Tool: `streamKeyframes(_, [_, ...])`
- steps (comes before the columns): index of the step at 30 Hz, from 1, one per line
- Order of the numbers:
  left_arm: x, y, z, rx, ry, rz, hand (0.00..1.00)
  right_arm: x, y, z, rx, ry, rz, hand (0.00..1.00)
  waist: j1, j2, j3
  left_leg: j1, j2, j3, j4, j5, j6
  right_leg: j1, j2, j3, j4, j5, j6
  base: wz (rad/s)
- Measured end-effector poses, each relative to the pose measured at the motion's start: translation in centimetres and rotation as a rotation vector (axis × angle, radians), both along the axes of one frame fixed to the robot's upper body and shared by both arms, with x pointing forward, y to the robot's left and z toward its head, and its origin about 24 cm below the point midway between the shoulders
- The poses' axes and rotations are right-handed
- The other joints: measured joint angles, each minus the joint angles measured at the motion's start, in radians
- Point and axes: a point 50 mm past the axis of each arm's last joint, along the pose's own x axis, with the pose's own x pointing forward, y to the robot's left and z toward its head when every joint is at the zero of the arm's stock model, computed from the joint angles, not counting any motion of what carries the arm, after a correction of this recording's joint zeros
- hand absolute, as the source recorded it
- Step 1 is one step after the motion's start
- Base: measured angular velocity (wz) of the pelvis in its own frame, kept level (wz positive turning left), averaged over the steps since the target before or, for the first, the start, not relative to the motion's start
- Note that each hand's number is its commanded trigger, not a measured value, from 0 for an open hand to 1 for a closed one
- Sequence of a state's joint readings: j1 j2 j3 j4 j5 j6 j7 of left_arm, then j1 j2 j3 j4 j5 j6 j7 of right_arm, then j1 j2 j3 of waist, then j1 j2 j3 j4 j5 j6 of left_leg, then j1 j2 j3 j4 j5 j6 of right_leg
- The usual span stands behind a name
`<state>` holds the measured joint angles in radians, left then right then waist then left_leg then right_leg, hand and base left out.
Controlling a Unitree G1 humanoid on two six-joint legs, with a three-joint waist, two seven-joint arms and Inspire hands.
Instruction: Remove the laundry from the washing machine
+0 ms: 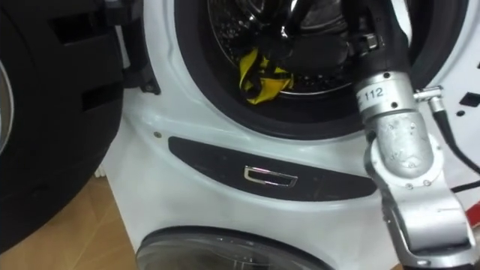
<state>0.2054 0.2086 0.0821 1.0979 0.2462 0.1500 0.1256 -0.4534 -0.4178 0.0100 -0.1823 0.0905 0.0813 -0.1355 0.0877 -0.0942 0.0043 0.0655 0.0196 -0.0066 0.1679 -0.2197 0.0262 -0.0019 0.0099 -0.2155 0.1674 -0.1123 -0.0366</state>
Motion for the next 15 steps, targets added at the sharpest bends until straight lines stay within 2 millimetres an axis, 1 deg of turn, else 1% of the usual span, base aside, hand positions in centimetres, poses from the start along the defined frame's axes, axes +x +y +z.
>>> streamKeyframes(4, [0.2,0.3,0.2,0.008,-0.021,0.031,0.00,0.2,-0.4,-0.2,-0.046,0.012,-0.039,0.00,0.001,0.000,-0.0004,-0.001,0.000,-0.004,0.000,0.000,0.000,0.001,-0.002,-0.006,0.001,0.000,0.000,0.03])
streamKeyframes(7, [0.4,0.5,0.3,0.014,-0.030,0.048,0.00,0.5,-1.1,-0.4,-0.084,0.045,-0.069,0.00,0.003,-0.003,-0.0027,-0.001,-0.001,-0.008,0.001,0.000,0.000,0.004,-0.005,-0.008,0.002,0.000,0.000,0.05])
streamKeyframes(9, [0.4,0.6,0.3,0.017,-0.027,0.056,0.00,1.2,-1.5,-0.7,-0.114,0.080,-0.086,0.00,0.004,-0.009,-0.0068,0.000,-0.001,-0.011,0.003,0.000,0.000,0.005,-0.005,-0.007,0.003,0.000,0.000,0.04])
streamKeyframes(12, [0.4,0.6,0.3,0.014,-0.023,0.058,0.00,1.6,-1.6,-1.2,-0.178,0.122,-0.091,0.00,0.003,-0.013,-0.0090,0.000,-0.003,-0.012,0.004,0.000,0.001,0.008,-0.006,-0.009,0.003,0.000,0.000,0.00])
streamKeyframes(13, [0.4,0.6,0.3,0.014,-0.023,0.058,0.00,1.7,-1.6,-1.3,-0.191,0.130,-0.090,0.00,0.003,-0.017,-0.0114,0.000,-0.004,-0.012,0.004,0.000,0.001,0.009,-0.007,-0.009,0.003,0.000,0.000,0.00])
streamKeyframes(14, [0.4,0.6,0.3,0.013,-0.023,0.057,0.00,1.9,-1.7,-1.4,-0.213,0.148,-0.087,0.00,0.003,-0.017,-0.0099,0.000,-0.008,-0.012,0.003,0.000,0.001,0.011,-0.007,-0.012,0.003,0.000,0.000,0.00])
streamKeyframes(15, [0.4,0.6,0.3,0.011,-0.023,0.057,0.00,2.1,-1.7,-1.6,-0.234,0.166,-0.085,0.00,0.003,-0.022,-0.0101,0.001,-0.013,-0.015,0.004,0.000,0.001,0.014,-0.008,-0.014,0.003,0.000,0.000,0.05])
